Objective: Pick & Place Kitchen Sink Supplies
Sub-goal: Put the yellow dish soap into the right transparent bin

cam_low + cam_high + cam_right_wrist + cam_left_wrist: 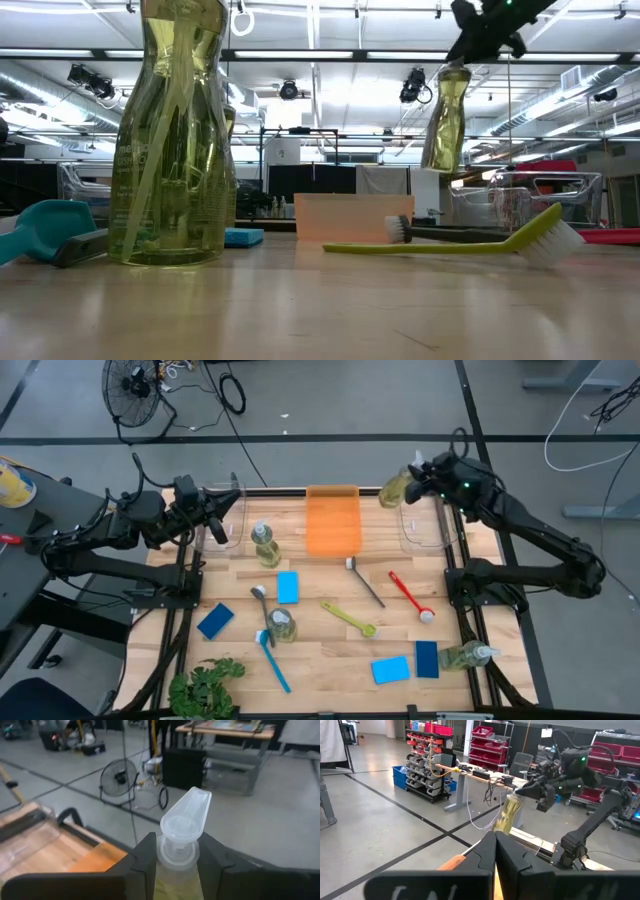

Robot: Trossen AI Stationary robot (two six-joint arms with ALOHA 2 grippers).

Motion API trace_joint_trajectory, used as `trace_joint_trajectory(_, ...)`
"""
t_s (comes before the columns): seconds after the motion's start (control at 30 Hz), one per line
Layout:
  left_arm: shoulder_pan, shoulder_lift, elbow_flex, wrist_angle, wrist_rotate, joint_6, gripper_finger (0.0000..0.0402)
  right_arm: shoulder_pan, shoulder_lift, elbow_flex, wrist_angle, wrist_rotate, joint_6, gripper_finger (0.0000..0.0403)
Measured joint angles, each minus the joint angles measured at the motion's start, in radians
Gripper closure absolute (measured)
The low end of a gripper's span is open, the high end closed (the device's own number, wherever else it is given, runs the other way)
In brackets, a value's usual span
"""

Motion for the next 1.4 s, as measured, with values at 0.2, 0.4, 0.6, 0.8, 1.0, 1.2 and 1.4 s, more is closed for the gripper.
trace_joint_trajectory(0.2, 0.000, 0.000, 0.000, 0.001, 0.000, 0.000, 0.0390, 0.000, -0.053, 0.000, -0.012, 0.103, -0.004, 0.0305)
trace_joint_trajectory(0.4, 0.000, 0.000, 0.000, 0.001, 0.000, 0.000, 0.0390, 0.000, -0.083, 0.000, -0.082, 0.203, -0.005, 0.0305)
trace_joint_trajectory(0.6, 0.000, 0.000, 0.000, 0.001, 0.000, -0.001, 0.0390, 0.000, -0.090, 0.001, -0.147, 0.299, 0.040, 0.0305)
trace_joint_trajectory(0.8, 0.000, 0.000, 0.000, 0.001, 0.000, -0.001, 0.0390, 0.000, -0.090, 0.001, -0.212, 0.392, 0.081, 0.0305)
trace_joint_trajectory(1.0, 0.000, 0.000, 0.000, 0.000, -0.003, 0.000, 0.0390, -0.001, -0.085, 0.000, -0.219, 0.429, 0.071, 0.0305)
trace_joint_trajectory(1.2, 0.000, 0.000, 0.000, 0.000, -0.017, 0.000, 0.0390, 0.000, -0.069, -0.054, -0.176, 0.397, 0.074, 0.0305)
trace_joint_trajectory(1.4, 0.000, 0.000, 0.000, 0.000, -0.018, 0.000, 0.0390, -0.007, -0.067, -0.150, -0.024, 0.409, 0.071, 0.0305)
